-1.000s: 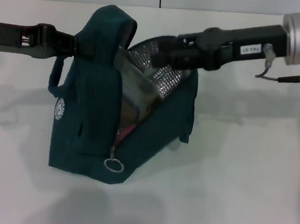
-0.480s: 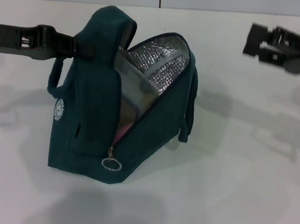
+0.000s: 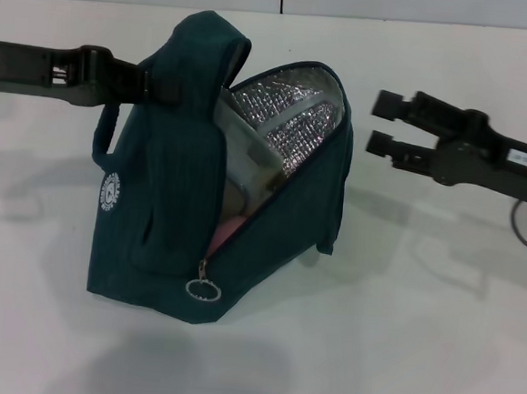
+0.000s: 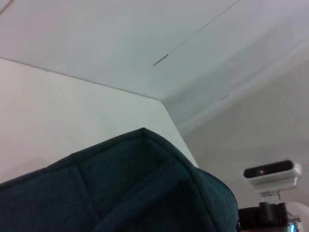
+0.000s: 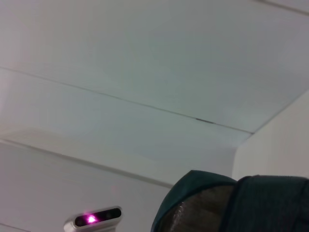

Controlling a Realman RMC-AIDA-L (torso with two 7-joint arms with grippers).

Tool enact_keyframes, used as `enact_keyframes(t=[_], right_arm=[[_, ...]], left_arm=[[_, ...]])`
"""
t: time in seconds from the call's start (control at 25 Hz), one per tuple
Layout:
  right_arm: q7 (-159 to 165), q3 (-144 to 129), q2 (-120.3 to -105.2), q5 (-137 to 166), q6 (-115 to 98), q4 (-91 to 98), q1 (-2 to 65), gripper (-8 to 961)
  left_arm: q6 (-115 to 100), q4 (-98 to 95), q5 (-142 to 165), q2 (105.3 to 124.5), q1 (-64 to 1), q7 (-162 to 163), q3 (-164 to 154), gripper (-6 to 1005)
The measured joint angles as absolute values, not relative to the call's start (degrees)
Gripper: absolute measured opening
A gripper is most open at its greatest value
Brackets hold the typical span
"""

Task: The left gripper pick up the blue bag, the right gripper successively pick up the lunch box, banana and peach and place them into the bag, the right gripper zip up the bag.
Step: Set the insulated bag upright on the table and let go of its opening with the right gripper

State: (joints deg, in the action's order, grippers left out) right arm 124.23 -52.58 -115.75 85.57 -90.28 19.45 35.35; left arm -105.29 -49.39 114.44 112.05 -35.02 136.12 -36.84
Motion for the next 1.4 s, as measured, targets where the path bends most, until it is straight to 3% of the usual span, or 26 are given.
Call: enact_keyframes(t=[0.32,0.56,0.68,0.88,1.4], right_arm=[[122.7,-56.9,-116.10,85.4,-84.8,16.5,39.8,873],[119.2,-57.0,-116.02,85.0,-84.3,17.0,39.4,873],[117.9,-57.0,-116.11,84.0,-84.4,17.1,39.0,694],[117.3,-57.1,-116.10,83.8,-84.2,17.0,39.1,539],[113.3,-56.6,-115.46,79.5,-90.4,19.9,37.5,459]], left_arm=[[-105.4,-49.4,114.5,112.15,-35.3,136.0,-36.9,36],[-105.4,-49.4,114.6,112.15,-35.5,136.0,-36.9,36],[-105.5,-49.4,114.7,112.15,-35.7,136.0,-36.9,36],[-105.5,-49.4,114.8,112.14,-36.0,135.9,-36.9,35],[-105.8,-49.4,114.3,113.17,-37.6,135.6,-37.7,35]])
